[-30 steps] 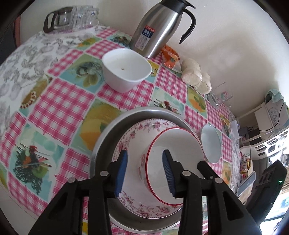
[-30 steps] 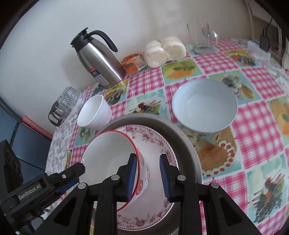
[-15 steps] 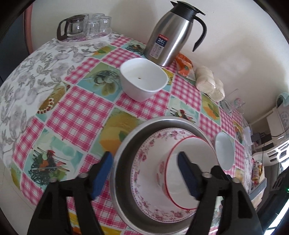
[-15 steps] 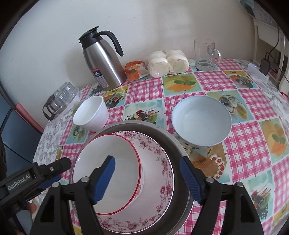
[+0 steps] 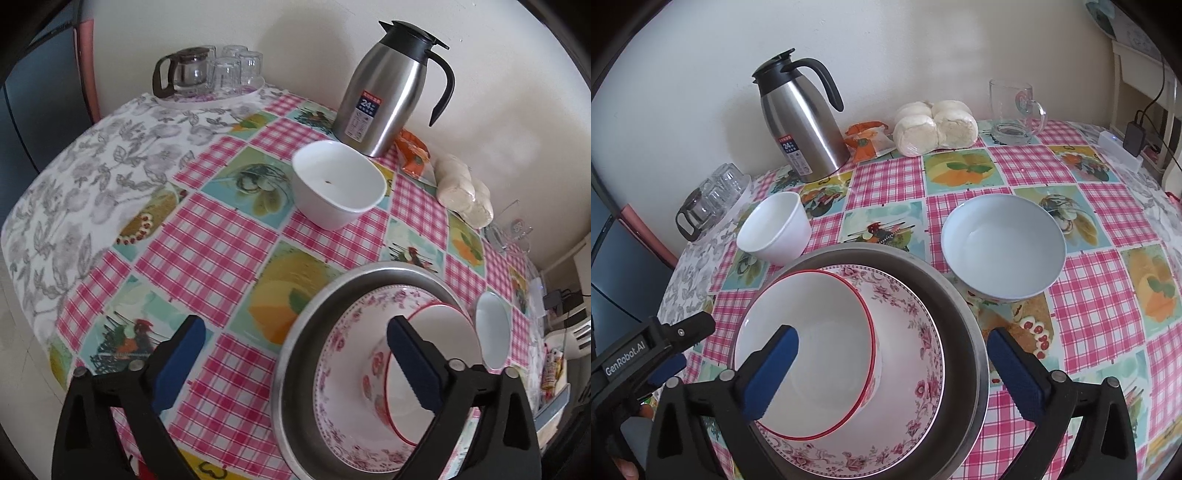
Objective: Organize plates and bowls
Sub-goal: 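Move both tools toward the small white square bowl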
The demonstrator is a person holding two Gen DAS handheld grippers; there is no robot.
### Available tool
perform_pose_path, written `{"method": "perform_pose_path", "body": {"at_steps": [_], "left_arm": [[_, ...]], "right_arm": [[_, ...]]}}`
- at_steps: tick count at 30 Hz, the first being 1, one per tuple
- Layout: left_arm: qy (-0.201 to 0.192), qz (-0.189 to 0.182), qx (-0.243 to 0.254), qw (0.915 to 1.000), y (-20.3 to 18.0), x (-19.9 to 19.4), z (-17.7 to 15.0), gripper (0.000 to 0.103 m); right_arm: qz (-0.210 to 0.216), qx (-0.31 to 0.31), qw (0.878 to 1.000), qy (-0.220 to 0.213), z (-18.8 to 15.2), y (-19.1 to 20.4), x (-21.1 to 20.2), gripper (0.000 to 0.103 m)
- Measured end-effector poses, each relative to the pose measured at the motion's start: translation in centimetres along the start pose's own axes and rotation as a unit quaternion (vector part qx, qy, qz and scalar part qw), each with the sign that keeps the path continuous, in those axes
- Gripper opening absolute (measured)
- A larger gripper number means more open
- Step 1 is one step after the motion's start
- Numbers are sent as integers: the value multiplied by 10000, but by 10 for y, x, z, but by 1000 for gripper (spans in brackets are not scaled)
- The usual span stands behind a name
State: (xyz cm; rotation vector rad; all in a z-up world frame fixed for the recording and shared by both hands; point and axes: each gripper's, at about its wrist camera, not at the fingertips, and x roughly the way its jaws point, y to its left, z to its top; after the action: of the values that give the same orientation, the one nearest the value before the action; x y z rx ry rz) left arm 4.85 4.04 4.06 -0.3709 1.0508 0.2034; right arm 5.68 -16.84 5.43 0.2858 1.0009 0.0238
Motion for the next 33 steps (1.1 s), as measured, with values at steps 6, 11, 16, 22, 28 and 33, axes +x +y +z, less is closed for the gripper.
{"method": "perform_pose_path", "body": {"at_steps": [6, 11, 16, 22, 28, 33], "left_arm": [[-527, 127, 307, 9981, -9, -12, 6, 100], [-811, -39, 360, 9960, -11, -14, 18, 100], [-1038, -233, 167, 9942, -7, -16, 33, 100], [-1583, -641, -88, 9853, 6, -26, 56, 100], [-1760, -790, -108, 9812, 20, -25, 78, 100], [-1577, -879, -151, 9834, 30, -12, 94, 100]], "right_arm": [[8, 12, 9999, -136, 2, 0, -6, 103], [58, -21, 9994, -348, 4, 6, -14, 103], [160, 15, 9986, -506, 9, 12, -19, 103], [388, 10, 9978, -530, 20, 21, -23, 103], [453, -87, 9980, -424, 44, 38, -17, 103], [609, 14, 9980, -190, 69, 57, -5, 103]]}}
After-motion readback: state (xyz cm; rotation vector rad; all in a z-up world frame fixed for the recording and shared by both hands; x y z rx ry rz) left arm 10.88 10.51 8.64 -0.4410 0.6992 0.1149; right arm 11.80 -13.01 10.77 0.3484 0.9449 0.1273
